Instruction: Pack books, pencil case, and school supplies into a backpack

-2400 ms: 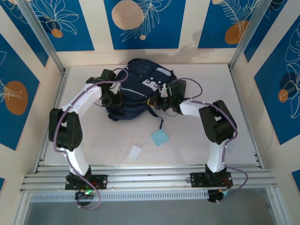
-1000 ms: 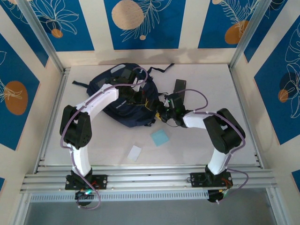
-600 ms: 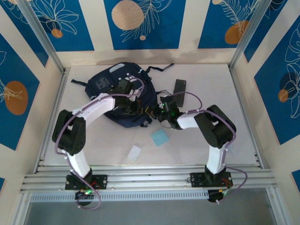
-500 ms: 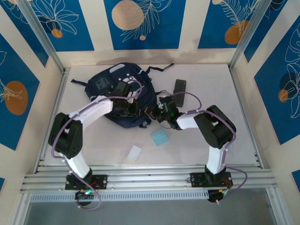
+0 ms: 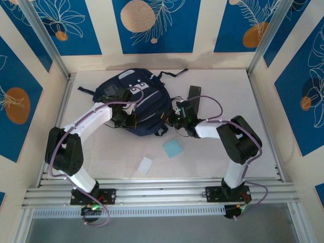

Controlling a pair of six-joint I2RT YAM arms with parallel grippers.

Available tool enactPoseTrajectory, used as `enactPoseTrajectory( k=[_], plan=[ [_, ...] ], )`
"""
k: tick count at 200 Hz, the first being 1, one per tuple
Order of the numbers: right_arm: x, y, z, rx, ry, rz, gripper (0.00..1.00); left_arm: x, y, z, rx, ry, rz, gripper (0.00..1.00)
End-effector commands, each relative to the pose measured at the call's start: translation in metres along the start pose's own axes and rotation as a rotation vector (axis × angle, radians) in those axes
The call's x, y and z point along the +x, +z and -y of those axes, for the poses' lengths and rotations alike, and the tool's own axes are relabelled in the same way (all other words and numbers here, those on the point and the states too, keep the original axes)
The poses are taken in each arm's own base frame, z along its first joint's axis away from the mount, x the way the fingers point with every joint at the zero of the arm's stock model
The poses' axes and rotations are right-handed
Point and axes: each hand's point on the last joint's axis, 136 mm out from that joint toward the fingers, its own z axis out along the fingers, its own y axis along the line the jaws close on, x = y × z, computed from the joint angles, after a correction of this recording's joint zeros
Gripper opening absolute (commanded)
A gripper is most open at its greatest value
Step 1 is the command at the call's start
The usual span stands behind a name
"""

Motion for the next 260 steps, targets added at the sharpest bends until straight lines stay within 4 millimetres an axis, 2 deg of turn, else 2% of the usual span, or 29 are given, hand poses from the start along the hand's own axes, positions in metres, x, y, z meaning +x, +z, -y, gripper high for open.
enactPoseTrajectory(
  k=[1, 20, 44, 67, 84, 108, 137, 149, 178, 188, 200, 216, 221, 225, 227, 241, 260],
  plan=[
    [-0.046, -0.019, 0.015, 0.063, -0.035, 0.124, 0.00, 0.028, -0.019, -0.032, -0.134, 0.046, -0.118, 0.00],
    [-0.057, -0.022, 0.014, 0.046, -0.087, 0.102, 0.00, 0.025, -0.026, -0.046, -0.195, 0.066, -0.109, 0.00],
    [-0.067, -0.028, 0.002, -0.021, -0.170, 0.025, 0.00, 0.014, -0.034, -0.079, -0.297, 0.057, -0.074, 0.00],
    [-0.070, -0.034, -0.003, -0.031, -0.248, -0.028, 0.00, 0.003, -0.029, -0.099, -0.314, 0.009, -0.047, 0.00],
    [-0.071, -0.038, -0.004, -0.021, -0.288, -0.044, 0.00, -0.006, -0.023, -0.111, -0.367, 0.049, -0.021, 0.00],
    [-0.075, -0.040, -0.007, -0.050, -0.294, -0.062, 0.00, -0.019, -0.023, -0.147, -0.547, 0.078, 0.013, 0.00],
    [-0.074, -0.040, -0.013, -0.075, -0.299, -0.072, 0.00, -0.023, -0.020, -0.204, -0.641, -0.068, -0.026, 0.00],
    [-0.072, -0.039, -0.017, -0.097, -0.289, -0.081, 0.00, -0.024, -0.020, -0.214, -0.649, -0.107, -0.042, 0.00],
    [-0.060, -0.026, -0.030, -0.144, -0.286, -0.109, 0.00, -0.031, -0.015, -0.191, -0.517, -0.156, 0.021, 0.01],
    [-0.055, -0.021, -0.035, -0.153, -0.286, -0.119, 0.00, -0.033, -0.017, -0.179, -0.457, -0.186, 0.059, 0.18],
    [-0.049, -0.015, -0.042, -0.166, -0.287, -0.136, 0.00, -0.037, -0.023, -0.164, -0.386, -0.216, 0.108, 0.49],
    [-0.043, -0.012, -0.050, -0.175, -0.287, -0.152, 0.00, -0.042, -0.035, -0.142, -0.293, -0.252, 0.189, 0.80],
    [-0.042, -0.013, -0.053, -0.175, -0.287, -0.158, 0.08, -0.044, -0.040, -0.136, -0.260, -0.266, 0.219, 0.88],
    [-0.040, -0.014, -0.053, -0.170, -0.286, -0.161, 0.15, -0.044, -0.043, -0.130, -0.234, -0.275, 0.240, 0.98],
    [-0.040, -0.015, -0.054, -0.168, -0.288, -0.161, 0.19, -0.045, -0.045, -0.127, -0.220, -0.279, 0.255, 1.00],
    [-0.037, -0.022, -0.055, -0.141, -0.297, -0.168, 0.48, -0.048, -0.058, -0.111, -0.142, -0.302, 0.339, 1.00],
    [-0.034, -0.039, -0.048, -0.063, -0.310, -0.164, 0.74, -0.050, -0.072, -0.093, -0.046, -0.333, 0.437, 1.00]
  ],
)
